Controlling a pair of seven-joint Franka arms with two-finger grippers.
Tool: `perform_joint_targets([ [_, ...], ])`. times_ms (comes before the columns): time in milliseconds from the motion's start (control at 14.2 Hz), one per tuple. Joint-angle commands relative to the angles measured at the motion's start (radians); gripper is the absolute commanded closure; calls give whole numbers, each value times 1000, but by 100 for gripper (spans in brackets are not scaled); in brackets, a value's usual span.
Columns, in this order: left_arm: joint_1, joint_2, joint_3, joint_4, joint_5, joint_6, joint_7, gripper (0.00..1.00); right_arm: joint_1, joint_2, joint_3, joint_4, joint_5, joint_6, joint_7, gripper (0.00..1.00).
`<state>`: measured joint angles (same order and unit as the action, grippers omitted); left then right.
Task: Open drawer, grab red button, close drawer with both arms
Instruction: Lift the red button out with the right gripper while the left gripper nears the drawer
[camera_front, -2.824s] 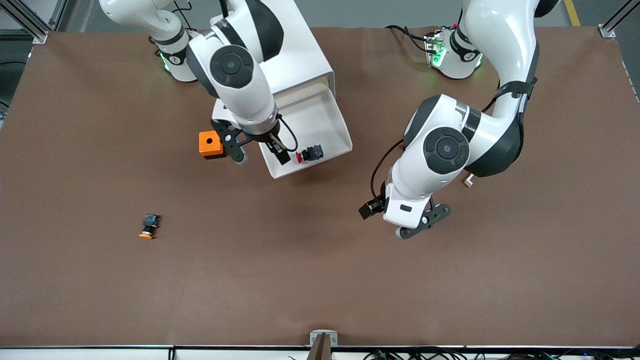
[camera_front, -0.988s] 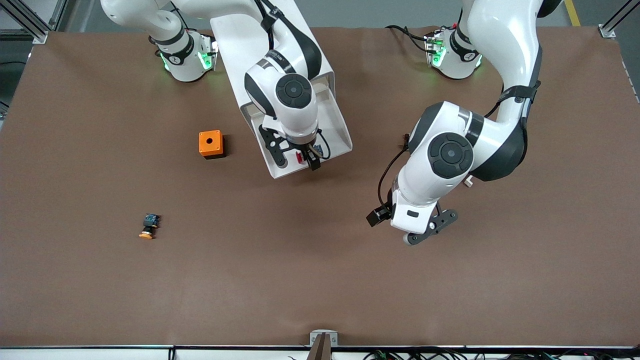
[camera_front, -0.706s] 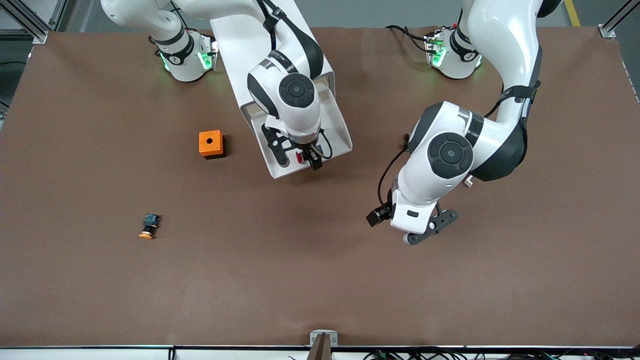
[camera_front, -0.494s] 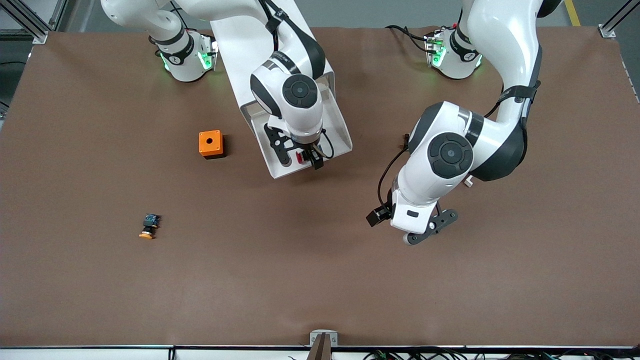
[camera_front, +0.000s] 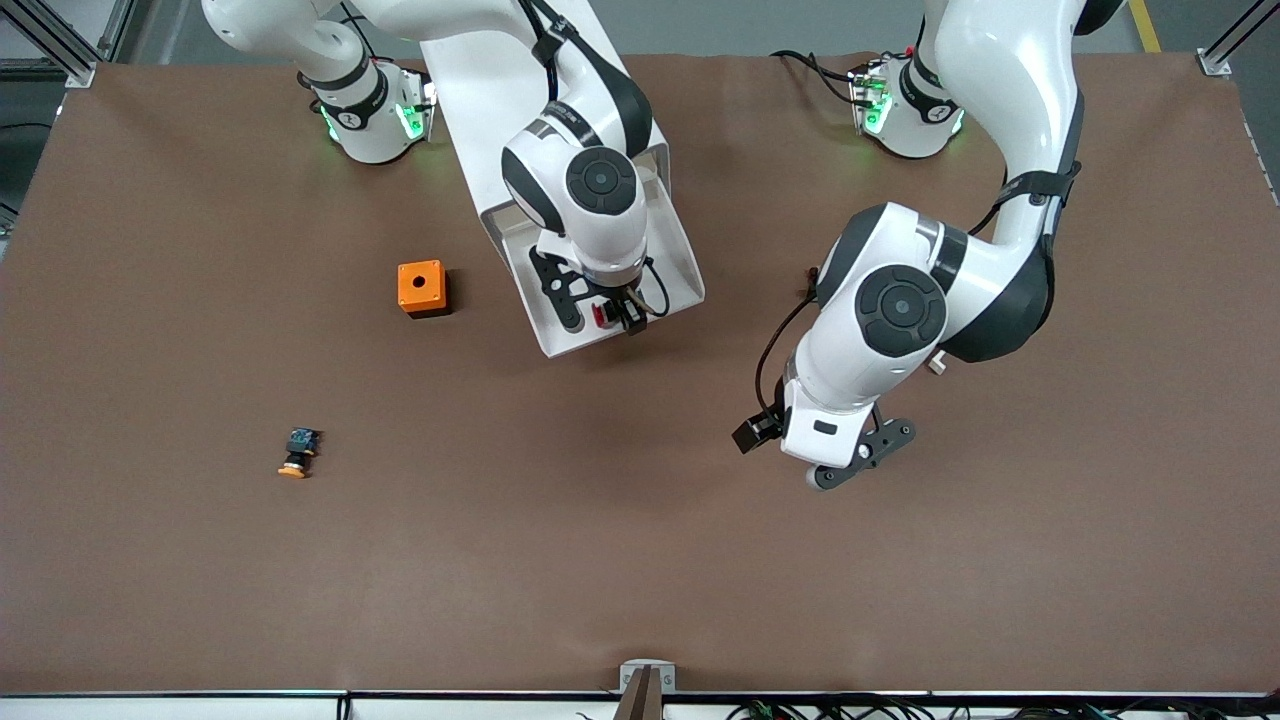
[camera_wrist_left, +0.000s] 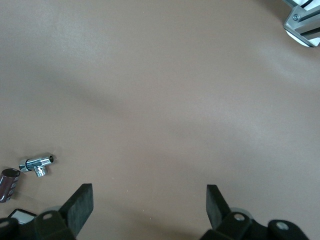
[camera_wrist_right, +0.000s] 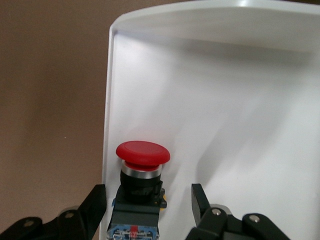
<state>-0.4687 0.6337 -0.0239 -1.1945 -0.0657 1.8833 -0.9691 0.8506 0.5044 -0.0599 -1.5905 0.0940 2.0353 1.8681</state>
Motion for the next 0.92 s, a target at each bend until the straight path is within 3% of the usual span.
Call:
perform_joint_targets([
  [0, -4, -9, 4, -13, 15, 10, 13, 1, 13, 5, -8, 12, 4, 2, 20, 25],
  [282, -5, -9, 4, -16, 15, 10, 13, 1, 22, 5, -8, 12, 4, 5, 20, 27],
  [424, -5, -9, 4, -16, 15, 10, 13, 1, 22, 5, -8, 12, 6, 5, 20, 33],
  [565, -5, -9, 4, -16, 14, 10, 13, 1, 22, 5, -8, 12, 6, 9, 19, 49],
  [776, -5, -9, 4, -16, 15, 10, 13, 1, 19, 5, -8, 14, 6, 9, 17, 90],
  [847, -5, -9, 4, -16, 14, 10, 13, 1, 16, 5, -8, 20, 7, 8, 16, 98],
])
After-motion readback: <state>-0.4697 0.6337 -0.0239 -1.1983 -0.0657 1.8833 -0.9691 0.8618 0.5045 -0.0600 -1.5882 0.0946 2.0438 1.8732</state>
